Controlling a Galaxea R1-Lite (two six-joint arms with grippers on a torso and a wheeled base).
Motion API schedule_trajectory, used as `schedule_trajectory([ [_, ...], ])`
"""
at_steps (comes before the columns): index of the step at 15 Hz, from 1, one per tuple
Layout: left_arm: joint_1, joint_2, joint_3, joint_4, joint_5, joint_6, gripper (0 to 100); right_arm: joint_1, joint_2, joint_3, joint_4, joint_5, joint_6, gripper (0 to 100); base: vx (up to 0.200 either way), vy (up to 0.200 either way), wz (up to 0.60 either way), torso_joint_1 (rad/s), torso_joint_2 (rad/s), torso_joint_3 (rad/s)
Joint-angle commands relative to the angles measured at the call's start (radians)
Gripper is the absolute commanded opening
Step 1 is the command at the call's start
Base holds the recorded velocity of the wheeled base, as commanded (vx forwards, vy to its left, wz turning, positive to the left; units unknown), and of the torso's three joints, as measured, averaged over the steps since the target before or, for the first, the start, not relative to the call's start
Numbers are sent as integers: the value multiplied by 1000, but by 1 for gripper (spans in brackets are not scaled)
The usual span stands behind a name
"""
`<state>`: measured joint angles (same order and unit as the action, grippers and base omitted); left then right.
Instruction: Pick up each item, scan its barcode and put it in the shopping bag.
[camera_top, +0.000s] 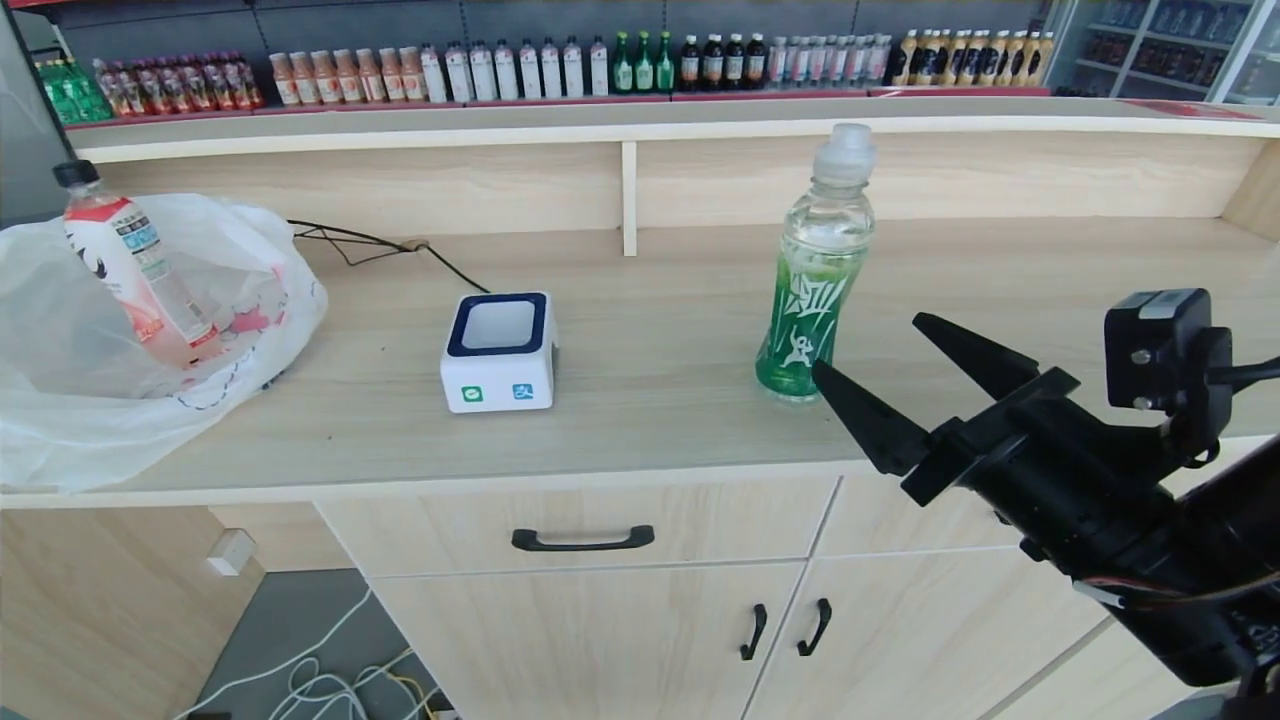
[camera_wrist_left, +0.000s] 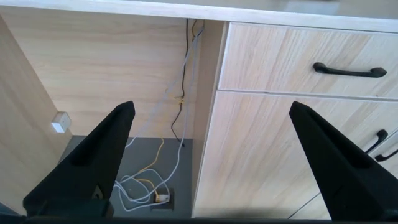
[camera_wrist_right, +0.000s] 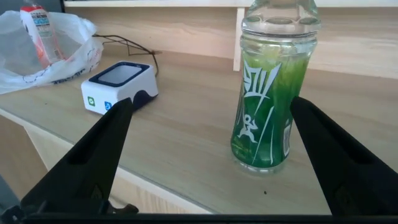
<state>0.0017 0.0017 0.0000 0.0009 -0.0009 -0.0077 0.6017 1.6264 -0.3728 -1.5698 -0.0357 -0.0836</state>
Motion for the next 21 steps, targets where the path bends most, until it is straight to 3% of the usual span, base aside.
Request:
schedule_trajectory([
  [1, 0, 0, 0, 1, 1, 0, 100, 1, 3, 0, -1, 0, -1, 100, 0, 0, 0, 0, 0, 0],
  [11, 0, 0, 0, 1, 1, 5, 100, -2, 24, 15, -1, -75, -11, 100, 0, 0, 0, 0, 0, 0],
  [17, 0, 0, 0, 1, 1, 5, 100, -2, 79, -74, -1, -76, -48, 100, 0, 0, 0, 0, 0, 0],
  [19, 0, 0, 0, 1, 1, 5, 100, -11, 84, -141, 94, -159, -48, 100, 0, 0, 0, 0, 0, 0],
  [21, 0, 0, 0, 1, 1, 5, 100, -19, 89, -199, 171, -177, -45, 100, 0, 0, 0, 0, 0, 0],
])
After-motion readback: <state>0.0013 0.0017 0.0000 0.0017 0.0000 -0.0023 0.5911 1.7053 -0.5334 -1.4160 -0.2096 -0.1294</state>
